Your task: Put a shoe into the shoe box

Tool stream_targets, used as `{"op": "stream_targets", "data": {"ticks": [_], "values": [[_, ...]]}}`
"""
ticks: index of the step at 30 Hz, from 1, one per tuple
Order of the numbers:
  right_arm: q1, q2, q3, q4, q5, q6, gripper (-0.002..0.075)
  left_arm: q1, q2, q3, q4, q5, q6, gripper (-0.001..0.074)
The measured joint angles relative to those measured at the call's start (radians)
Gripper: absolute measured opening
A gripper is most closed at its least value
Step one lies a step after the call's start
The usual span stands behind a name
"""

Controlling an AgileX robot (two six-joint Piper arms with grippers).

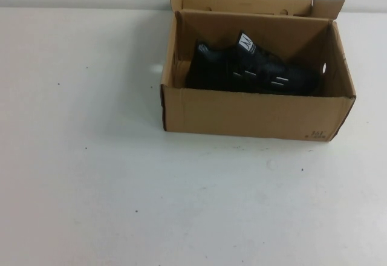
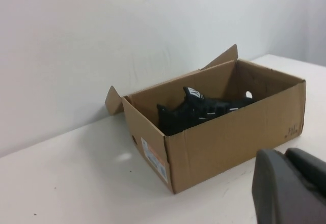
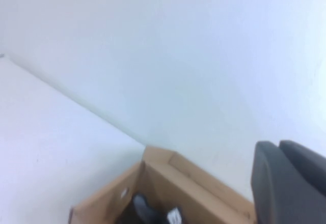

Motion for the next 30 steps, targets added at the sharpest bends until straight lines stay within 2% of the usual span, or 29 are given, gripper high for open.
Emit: {"op": "stream_targets", "data": {"ticks": [9,15,21,30], "values": [[0.0,-0.501,0.82,0.016,-0.311,-0.069,-0.0015,0.0,0.0,0.0,-0.021,-0.008,-0.052,-0.0001],[0.0,-0.789,1.242,0.079,-0.589,-0.069,-0.0015,0.0,0.0,0.0,-0.023,0.03,-0.059,-0.0001],[0.0,-0.962,1.448,0.134,-0.753,-0.069,-0.0015,0.0,0.0,0.0,-0.027,0.094,-0.063,-0.0001],[0.0,-1.007,1.56,0.14,-0.721,-0.069,-0.0015,0.0,0.0,0.0,-0.027,0.123,-0.065,-0.0001]]}}
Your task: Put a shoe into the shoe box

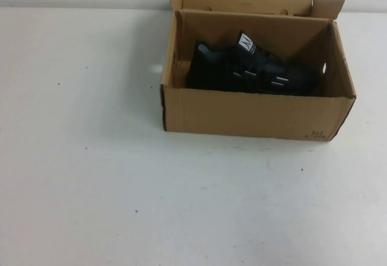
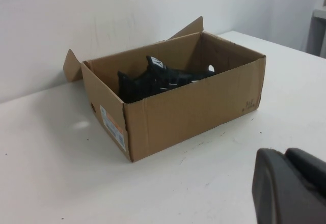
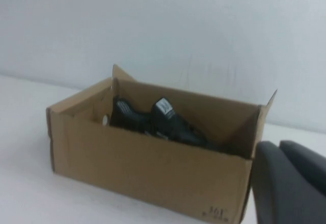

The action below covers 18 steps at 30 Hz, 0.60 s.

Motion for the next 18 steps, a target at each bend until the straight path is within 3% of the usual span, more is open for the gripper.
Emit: {"op": "stream_targets", "data": {"ticks": [13,18], "values": [[0.0,0.0,0.142,0.0,0.152,0.0,-0.0015,0.0,0.0,0.0,0.0,0.001,0.0,-0.0001],[0.0,-0.034,0.173,-0.09,0.171,0.014,-0.0015,0.0,0.0,0.0,0.0,0.001,0.0,-0.0001]]}}
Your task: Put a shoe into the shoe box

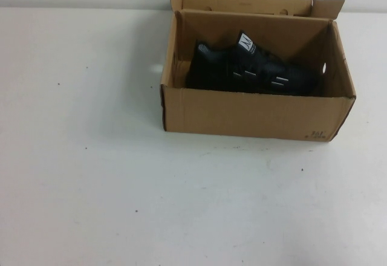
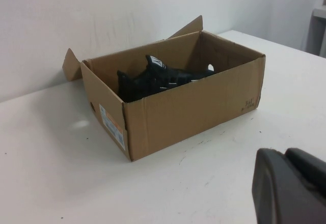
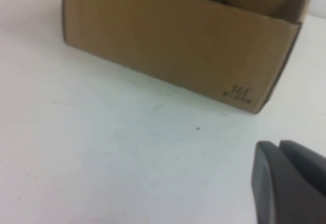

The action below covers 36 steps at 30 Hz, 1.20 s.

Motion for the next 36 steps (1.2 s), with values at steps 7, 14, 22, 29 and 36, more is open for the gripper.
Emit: {"op": "stream_targets", "data": {"ticks": [7,14,22,29,36], "values": [[0.0,-0.005,0.069,-0.37,-0.149,0.452,-0.0015,0.0,0.0,0.0,0.0,0.002,0.0,-0.0001],[0.0,-0.005,0.115,-0.476,-0.132,0.596,-0.0015,0.0,0.0,0.0,0.0,0.004,0.0,-0.0001],[0.0,-0.005,0.116,-0.478,-0.119,0.606,-0.0015,0.0,0.0,0.0,0.0,0.004,0.0,-0.0001],[0.0,-0.005,0.116,-0.478,-0.119,0.606,-0.0015,0.0,0.0,0.0,0.0,0.004,0.0,-0.0001],[0.0,-0.005,0.116,-0.478,-0.119,0.606,-0.0015,0.0,0.0,0.064,0.037,-0.192,0.01,-0.0001]]}}
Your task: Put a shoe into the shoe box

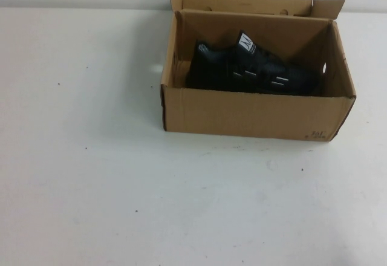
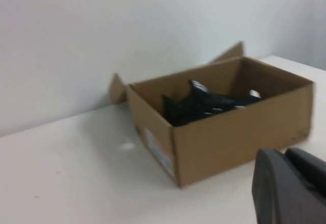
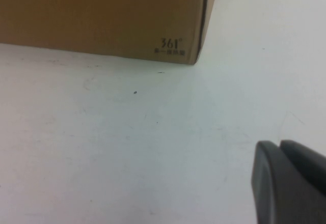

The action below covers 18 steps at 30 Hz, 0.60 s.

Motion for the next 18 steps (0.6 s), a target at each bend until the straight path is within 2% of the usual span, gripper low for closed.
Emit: {"op": "stream_targets", "data": {"ticks": [2,4,7,10,18], "values": [[0.0,0.0,0.0,0.0,0.0,0.0,-0.0015,0.0,0.0,0.062,0.06,-0.128,-0.054,-0.0001],[0.0,0.0,0.0,0.0,0.001,0.0,-0.0015,0.0,-0.002,0.144,0.178,-0.258,-0.188,-0.0001],[0.0,0.0,0.0,0.0,0.001,0.002,-0.0015,0.0,-0.026,0.256,0.419,-0.344,-0.435,-0.0001],[0.0,0.0,0.0,0.0,0.001,0.002,-0.0015,0.0,-0.045,0.345,0.608,-0.368,-0.604,-0.0001],[0.0,0.0,0.0,0.0,0.001,0.002,-0.0015,0.0,-0.048,0.52,0.649,-0.377,-0.679,-0.0001]]}}
